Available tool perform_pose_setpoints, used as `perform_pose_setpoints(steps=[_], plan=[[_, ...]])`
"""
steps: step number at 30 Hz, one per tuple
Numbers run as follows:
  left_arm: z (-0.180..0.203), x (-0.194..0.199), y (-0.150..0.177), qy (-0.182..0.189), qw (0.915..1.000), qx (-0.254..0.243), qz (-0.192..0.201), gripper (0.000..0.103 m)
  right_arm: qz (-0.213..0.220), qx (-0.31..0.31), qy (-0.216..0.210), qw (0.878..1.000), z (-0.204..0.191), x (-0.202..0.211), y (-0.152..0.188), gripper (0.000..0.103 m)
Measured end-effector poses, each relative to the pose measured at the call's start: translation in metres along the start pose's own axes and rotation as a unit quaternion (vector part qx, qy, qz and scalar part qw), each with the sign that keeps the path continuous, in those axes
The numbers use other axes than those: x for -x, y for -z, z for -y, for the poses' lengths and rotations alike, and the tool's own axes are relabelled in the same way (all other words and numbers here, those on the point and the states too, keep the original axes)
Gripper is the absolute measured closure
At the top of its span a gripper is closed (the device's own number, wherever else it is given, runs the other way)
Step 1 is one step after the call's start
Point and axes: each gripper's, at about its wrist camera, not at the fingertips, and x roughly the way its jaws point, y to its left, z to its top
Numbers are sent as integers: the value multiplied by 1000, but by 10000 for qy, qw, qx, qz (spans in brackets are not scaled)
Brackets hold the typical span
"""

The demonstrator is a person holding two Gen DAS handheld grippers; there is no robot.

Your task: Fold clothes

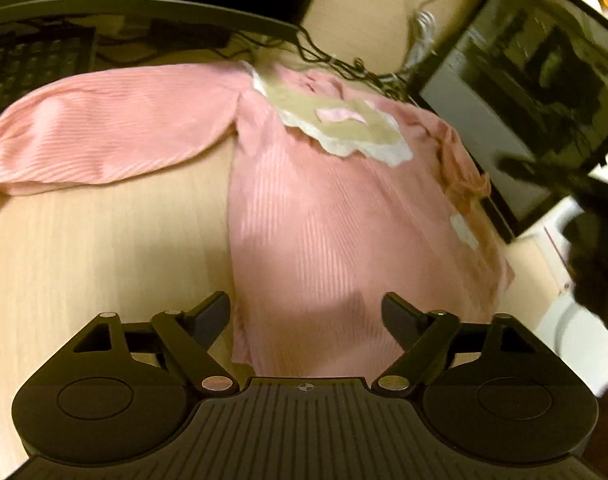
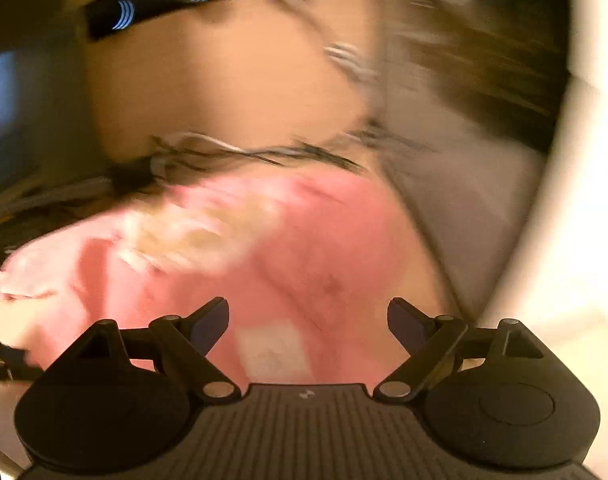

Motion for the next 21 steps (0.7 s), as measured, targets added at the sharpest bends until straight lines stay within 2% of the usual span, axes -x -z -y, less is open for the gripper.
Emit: perform_pose_setpoints(steps=[3, 5, 6, 9, 11, 14, 17, 18, 19, 20, 21], plan=[[1, -9, 3, 105, 9998, -185, -43, 25, -87, -130, 379, 9992, 9, 21, 29, 19], [5, -13, 3, 62, 9994, -337, 12, 30, -173, -148, 449, 9987, 11, 28, 44, 40], [6, -13, 4, 55, 9993, -365, 14, 37, -237, -229, 414, 9986, 13, 27, 49, 44], [13, -18, 6, -91, 9987, -492, 16, 60, -238, -625, 435, 9968, 26, 11, 56, 44], [17, -18, 9, -288, 9978, -589, 70, 66, -192, -796, 478, 9955, 35, -6, 56, 43], [19, -18, 9, -489, 9977, -461, 109, 74, -393, -794, 327, 9955, 47, -30, 56, 41], [18, -16, 8, -597, 9980, -206, 100, 74, -451, -643, 50, 9969, 49, -41, 54, 40], [17, -15, 7, -623, 9980, -93, 92, 64, -500, -621, -181, 9967, 48, -42, 52, 41], [20, -15, 8, -699, 9975, -71, 117, 44, -545, -604, -375, 9960, 46, -43, 51, 47], [22, -14, 9, -777, 9969, -52, 143, 40, -608, -509, -528, 9955, 42, -44, 49, 69], [24, -14, 11, -854, 9962, -33, 169, 42, -667, -421, -669, 9946, 37, -44, 47, 84]])
